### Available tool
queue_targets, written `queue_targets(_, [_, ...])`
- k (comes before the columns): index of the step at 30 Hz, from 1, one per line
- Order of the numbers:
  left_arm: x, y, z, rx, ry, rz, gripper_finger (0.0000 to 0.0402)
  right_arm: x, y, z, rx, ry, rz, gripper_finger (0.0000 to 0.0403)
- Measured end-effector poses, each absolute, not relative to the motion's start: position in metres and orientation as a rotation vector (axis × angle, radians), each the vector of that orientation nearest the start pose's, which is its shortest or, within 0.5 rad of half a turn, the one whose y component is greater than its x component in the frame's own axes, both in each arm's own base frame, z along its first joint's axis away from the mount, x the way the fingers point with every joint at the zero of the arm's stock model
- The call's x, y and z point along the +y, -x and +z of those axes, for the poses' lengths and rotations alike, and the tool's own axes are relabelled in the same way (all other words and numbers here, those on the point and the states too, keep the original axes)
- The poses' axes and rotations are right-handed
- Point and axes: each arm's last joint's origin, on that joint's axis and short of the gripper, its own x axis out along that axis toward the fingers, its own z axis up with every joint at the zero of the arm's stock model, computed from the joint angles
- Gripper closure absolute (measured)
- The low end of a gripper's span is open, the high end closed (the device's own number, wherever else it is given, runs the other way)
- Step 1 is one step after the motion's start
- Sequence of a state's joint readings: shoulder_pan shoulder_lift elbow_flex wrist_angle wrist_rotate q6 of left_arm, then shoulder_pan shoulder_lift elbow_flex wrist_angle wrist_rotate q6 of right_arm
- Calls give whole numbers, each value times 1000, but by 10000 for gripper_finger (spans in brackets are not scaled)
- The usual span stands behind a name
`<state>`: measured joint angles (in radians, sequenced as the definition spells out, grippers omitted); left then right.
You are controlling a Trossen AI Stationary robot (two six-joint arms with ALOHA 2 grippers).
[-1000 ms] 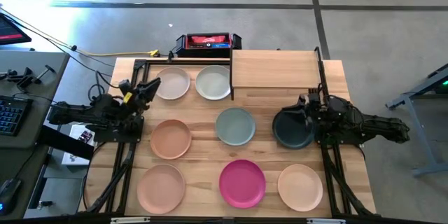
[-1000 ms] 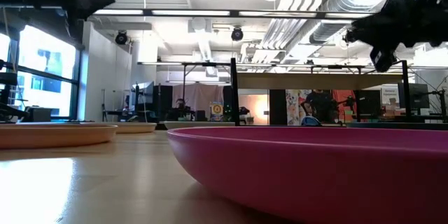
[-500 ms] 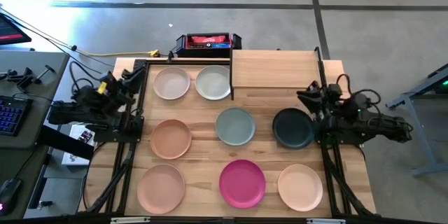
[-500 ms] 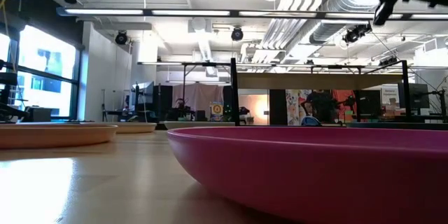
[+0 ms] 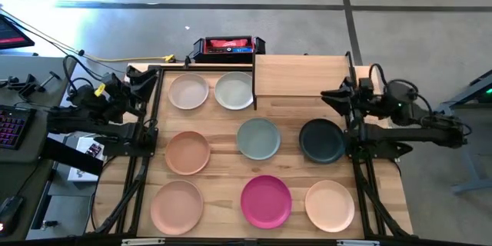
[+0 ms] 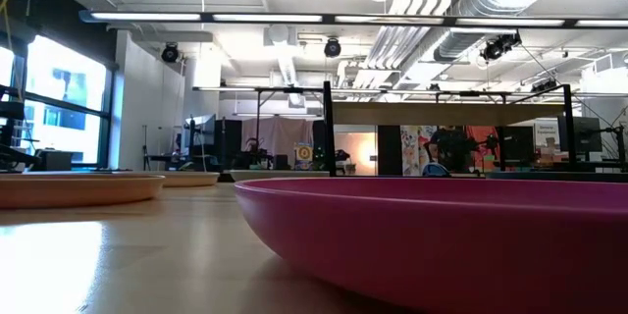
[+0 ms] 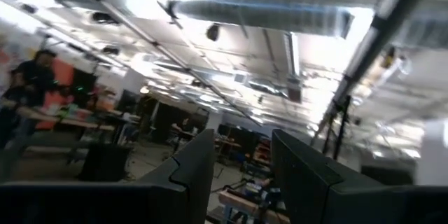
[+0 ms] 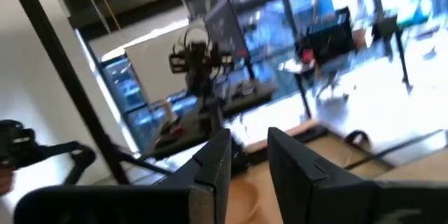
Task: Place and stack plates onto a shelf
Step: Put the black plate on the shelf
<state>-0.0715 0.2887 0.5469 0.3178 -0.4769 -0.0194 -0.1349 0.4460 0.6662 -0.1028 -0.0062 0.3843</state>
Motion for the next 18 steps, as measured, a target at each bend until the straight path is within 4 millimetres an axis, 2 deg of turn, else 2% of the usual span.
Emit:
queue_targets(8, [6,-82,357,-516,118,342,271,-11,-143,367,116,-698,-69,324])
queue_targets(13, [5,-88,351,-440,91,346,271,-5,-170,373,329,-835,-102,324])
queue_targets(18, [5,-92,343,-350,113,340,271,3,-199,368,518,-980,-179,324])
